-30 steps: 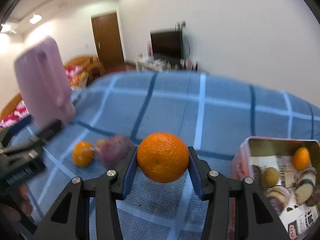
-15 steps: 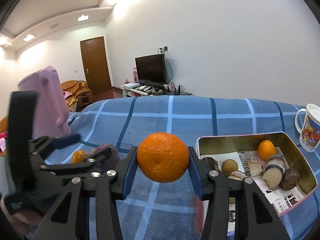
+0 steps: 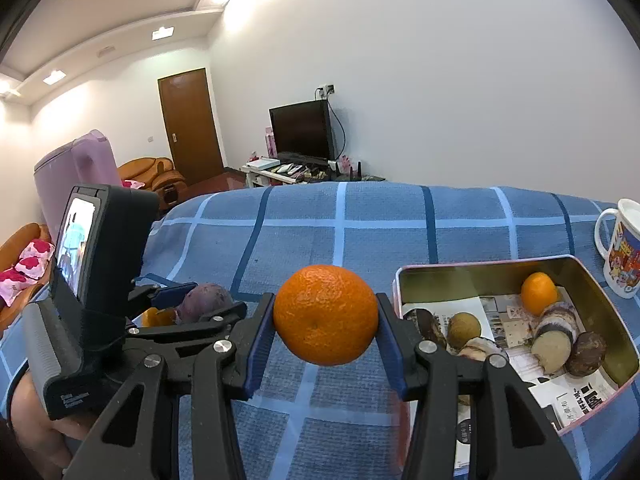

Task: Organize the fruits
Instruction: 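Lift the orange with right tool while left tool lifts the purple beet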

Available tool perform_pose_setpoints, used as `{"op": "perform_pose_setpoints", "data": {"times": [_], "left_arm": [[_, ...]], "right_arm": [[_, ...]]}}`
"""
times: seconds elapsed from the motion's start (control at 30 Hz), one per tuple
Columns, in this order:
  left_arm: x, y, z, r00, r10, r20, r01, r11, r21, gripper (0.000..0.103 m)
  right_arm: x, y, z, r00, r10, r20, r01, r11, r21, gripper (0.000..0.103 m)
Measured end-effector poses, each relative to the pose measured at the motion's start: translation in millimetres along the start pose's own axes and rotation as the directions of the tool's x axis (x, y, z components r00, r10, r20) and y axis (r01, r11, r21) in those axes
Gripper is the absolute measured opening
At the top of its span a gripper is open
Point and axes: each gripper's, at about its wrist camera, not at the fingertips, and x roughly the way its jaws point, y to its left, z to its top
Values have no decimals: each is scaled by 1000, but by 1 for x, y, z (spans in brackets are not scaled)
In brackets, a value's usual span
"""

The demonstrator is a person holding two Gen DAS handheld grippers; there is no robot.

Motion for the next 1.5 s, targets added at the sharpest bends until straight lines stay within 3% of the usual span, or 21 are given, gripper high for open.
{"op": "perform_pose_setpoints", "data": {"times": [0.1, 0.27, 0.43, 1.0, 1.5], "left_arm": [[-12, 3, -3, 999, 16, 43, -15, 1000, -10, 52], [-43, 9, -10, 983, 61, 175, -46, 995, -85, 52], [-61, 15, -20, 969, 89, 232, -51, 985, -165, 52], [-84, 0, -35, 945, 139, 296, -87, 980, -181, 52], [-96, -6, -42, 937, 154, 313, -91, 974, -207, 52]], "right_arm": [[-4, 3, -1, 1000, -11, 27, 11, 1000, -9, 50], [-12, 10, -2, 997, -26, 74, 29, 999, -40, 50], [-21, 19, -4, 992, -38, 118, 48, 996, -78, 50], [-37, 19, -10, 988, -65, 142, 79, 993, -92, 50], [-41, 16, -12, 988, -62, 139, 76, 992, -96, 50]]}}
